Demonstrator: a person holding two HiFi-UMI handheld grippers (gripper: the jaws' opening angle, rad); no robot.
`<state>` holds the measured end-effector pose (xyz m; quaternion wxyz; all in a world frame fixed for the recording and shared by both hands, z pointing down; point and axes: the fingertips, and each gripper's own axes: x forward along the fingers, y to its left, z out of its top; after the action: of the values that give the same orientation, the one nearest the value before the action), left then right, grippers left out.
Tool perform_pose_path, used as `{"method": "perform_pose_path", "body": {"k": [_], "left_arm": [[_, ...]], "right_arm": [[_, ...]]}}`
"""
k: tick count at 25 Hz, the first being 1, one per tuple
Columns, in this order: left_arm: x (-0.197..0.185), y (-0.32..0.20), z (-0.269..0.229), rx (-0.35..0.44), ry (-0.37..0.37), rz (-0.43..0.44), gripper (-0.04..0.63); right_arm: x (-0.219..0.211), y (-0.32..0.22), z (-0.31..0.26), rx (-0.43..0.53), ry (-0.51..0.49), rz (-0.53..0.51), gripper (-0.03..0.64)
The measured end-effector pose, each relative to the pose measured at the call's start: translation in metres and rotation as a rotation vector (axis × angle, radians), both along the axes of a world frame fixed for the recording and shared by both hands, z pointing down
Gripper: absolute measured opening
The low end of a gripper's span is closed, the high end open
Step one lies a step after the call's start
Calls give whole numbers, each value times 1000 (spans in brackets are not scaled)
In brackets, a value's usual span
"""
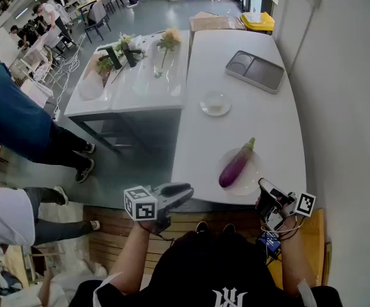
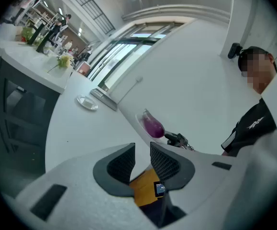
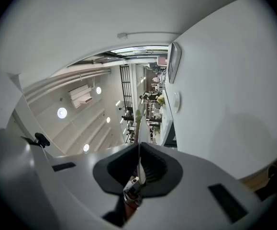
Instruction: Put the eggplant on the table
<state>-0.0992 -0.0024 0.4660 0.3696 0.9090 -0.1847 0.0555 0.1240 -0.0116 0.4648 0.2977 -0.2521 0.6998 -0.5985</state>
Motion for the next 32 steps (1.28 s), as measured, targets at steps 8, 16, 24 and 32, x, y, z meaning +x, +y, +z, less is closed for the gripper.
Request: {"method": "perform_pose_path", "body": {"k": [8, 16, 24, 32], "left_arm": [[-2, 1, -4, 10, 2, -10, 94], [0, -1, -8, 14, 11, -20, 94], [7, -11, -10, -15, 32, 3, 94], [7, -26, -26, -112, 99, 7, 95]], "right_arm": [[-4, 1, -8, 10, -1, -13, 9], [-11, 2, -13, -1, -24, -41, 9], [-22, 6, -11, -11, -39, -79, 9], [-37, 14, -15, -6, -58, -114, 9]]}}
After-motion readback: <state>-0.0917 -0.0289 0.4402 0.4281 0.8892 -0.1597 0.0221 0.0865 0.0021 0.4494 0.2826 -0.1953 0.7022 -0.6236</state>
